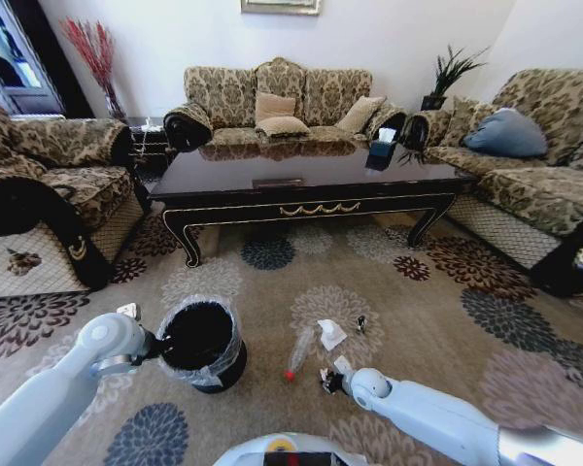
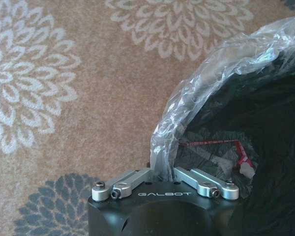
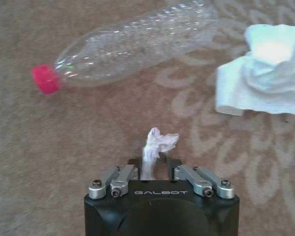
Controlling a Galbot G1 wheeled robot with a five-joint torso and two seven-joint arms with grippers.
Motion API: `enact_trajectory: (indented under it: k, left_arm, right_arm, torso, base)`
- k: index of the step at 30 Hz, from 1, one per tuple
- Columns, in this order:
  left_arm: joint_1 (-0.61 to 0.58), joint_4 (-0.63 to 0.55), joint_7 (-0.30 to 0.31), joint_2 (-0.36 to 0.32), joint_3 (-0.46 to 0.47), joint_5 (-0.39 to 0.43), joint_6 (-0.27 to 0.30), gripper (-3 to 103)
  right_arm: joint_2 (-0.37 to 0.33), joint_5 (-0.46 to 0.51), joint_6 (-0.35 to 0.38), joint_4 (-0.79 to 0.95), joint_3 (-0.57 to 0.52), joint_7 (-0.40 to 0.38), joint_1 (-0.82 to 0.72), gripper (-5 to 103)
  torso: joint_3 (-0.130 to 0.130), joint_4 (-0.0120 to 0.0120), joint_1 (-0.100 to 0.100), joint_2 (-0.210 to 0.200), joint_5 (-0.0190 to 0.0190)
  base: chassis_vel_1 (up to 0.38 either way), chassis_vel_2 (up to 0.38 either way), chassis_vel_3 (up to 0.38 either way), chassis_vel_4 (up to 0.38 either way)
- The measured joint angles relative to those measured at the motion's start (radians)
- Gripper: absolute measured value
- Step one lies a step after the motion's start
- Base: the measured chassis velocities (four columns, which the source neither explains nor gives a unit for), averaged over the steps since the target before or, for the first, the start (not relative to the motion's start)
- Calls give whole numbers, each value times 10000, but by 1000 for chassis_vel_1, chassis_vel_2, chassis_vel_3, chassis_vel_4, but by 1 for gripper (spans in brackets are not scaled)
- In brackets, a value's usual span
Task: Move to the front of the table and pick up the trash from the floor, then place it into the trash bin.
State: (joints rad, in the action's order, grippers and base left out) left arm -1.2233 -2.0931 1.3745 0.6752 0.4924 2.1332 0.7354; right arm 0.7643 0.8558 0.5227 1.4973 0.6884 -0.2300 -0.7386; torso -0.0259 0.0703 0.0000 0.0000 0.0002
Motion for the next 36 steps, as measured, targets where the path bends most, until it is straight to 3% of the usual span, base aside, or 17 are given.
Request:
enact_trajectory:
  k: [3, 5, 8, 17, 22, 29, 36]
  left_arm:
    - [-12, -26, -7, 0, 4, -4, 0, 0]
    - [-34, -37, -8, -6, 21, -2, 0, 0]
    - [-41, -42, -19, -1, 31, 14, 0, 0]
    - [226, -9, -41, 269, -290, -87, 0, 0]
    - [490, -89, -73, 600, -703, -216, 0, 0]
    - [1625, 35, -122, 928, -1881, -268, -1, 0]
    - [2574, 206, -148, 1114, -3257, -428, 0, 0]
  right_arm:
    - [-110, -36, 4, -1, -157, -30, -126, 15]
    - [-158, -46, 9, -3, -186, -40, -155, 15]
    - [-267, -40, 32, 129, -268, -57, -228, 2]
    - [-825, 19, 109, 1158, -998, -225, -768, 0]
    - [-1420, -36, 123, 2187, -2643, -326, -1889, 0]
    - [-3116, -160, 44, 4197, -5136, -278, -3708, 0]
    - [-3712, 0, -43, 5425, -6528, -255, -4238, 0]
  torso:
    - [0, 3, 0, 0, -2]
    - [0, 4, 0, 0, -7]
    - [0, 5, 0, 0, -4]
    - [0, 3, 0, 0, -2]
    - [0, 3, 0, 0, -1]
    - [0, 9, 0, 0, -2]
    - [0, -5, 0, 0, -1]
  base:
    - [0, 0, 0, 0]
    - [0, 0, 0, 0]
    - [0, 0, 0, 0]
    - [0, 0, 0, 0]
    - [0, 0, 0, 0]
    - [0, 0, 0, 0]
    - [0, 0, 0, 0]
